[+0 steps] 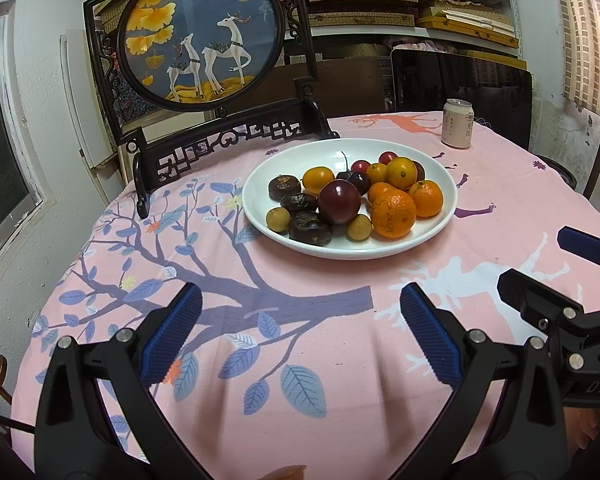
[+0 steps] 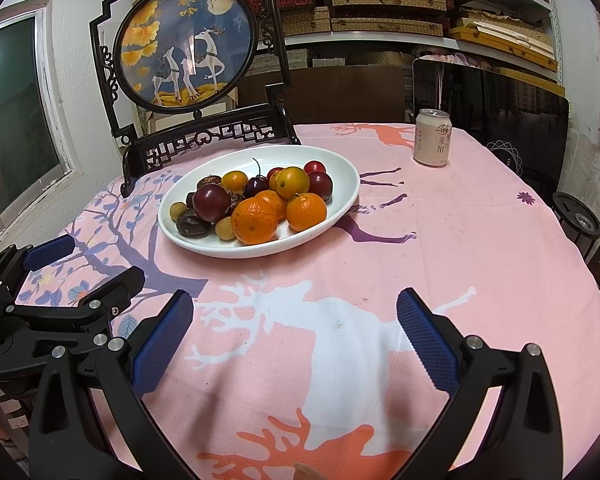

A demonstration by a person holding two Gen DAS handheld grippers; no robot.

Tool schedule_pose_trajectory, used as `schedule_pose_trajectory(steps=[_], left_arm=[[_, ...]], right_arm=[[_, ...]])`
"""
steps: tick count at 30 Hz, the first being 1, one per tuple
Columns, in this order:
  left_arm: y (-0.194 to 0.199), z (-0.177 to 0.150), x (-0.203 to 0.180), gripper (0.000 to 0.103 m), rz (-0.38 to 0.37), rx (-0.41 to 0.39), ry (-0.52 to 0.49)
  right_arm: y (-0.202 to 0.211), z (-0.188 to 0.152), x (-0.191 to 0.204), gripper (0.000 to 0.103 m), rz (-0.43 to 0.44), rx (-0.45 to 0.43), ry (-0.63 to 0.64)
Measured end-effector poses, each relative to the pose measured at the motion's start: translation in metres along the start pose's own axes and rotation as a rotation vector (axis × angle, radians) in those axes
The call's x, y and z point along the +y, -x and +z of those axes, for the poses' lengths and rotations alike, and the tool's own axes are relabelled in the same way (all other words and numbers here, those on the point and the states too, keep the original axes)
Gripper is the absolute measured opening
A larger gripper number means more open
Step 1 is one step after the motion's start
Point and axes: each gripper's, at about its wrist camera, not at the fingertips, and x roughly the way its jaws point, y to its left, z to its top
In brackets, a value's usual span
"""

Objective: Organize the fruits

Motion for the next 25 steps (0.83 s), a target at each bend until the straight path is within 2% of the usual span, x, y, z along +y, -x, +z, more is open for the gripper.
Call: schedule_pose_trajectory(steps=[10, 14, 25], left_arm=[[0.0003, 0.0004, -0.0004, 0.101, 0.0, 0.0, -0.001], [0.005, -0.0009, -0.0004, 0.101, 0.002, -0.038, -0.007], [-0.0021, -0.0008, -0.0013, 0.101, -0.015, -0.002, -0.01]], right_arm=[[0.0008, -0.0008, -0.0009, 0.102, 0.01, -0.004, -0.006], [0.0001, -0.0021, -0.0016, 0.102, 0.003, -0.005, -0.01], [-0.0003, -0.0014, -0.001, 0.102, -0.001, 0.007, -0.009]])
